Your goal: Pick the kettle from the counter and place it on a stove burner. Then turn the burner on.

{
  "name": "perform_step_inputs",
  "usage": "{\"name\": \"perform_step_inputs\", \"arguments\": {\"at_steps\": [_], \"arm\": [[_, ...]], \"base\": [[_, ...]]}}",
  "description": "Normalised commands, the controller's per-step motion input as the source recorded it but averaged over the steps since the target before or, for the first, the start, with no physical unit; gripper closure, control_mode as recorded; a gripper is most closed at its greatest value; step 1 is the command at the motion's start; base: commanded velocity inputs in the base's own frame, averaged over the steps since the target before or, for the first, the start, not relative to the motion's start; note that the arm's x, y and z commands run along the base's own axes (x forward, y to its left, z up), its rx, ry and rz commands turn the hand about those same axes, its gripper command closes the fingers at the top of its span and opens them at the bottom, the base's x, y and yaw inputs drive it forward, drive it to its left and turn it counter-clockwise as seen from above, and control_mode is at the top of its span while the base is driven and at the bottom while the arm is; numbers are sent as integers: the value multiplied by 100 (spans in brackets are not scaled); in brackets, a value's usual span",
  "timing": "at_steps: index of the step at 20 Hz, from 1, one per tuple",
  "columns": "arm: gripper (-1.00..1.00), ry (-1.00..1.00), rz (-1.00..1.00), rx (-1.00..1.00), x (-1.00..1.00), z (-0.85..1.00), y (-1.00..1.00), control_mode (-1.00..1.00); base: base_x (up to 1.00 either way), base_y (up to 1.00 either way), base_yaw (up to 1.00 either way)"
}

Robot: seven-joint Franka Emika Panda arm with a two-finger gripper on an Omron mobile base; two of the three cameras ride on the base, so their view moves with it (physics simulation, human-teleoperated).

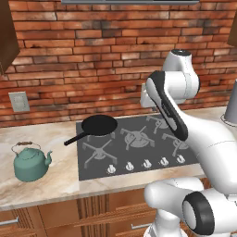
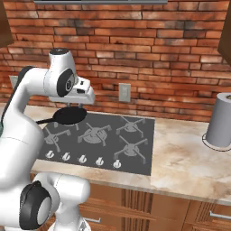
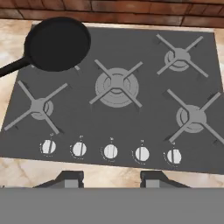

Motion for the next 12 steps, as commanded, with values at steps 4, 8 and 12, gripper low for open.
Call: {"name": "perform_step_inputs", "arguments": {"at_steps": [4,8,12], "arm": [[-100,0,0,4,-6,0,18,-100],[-100,0,0,8,-11,0,54,-100],[-100,0,0,16,-15,-3,69,-100]], "base": [[0,0,0],[0,0,0],[0,0,0]]}}
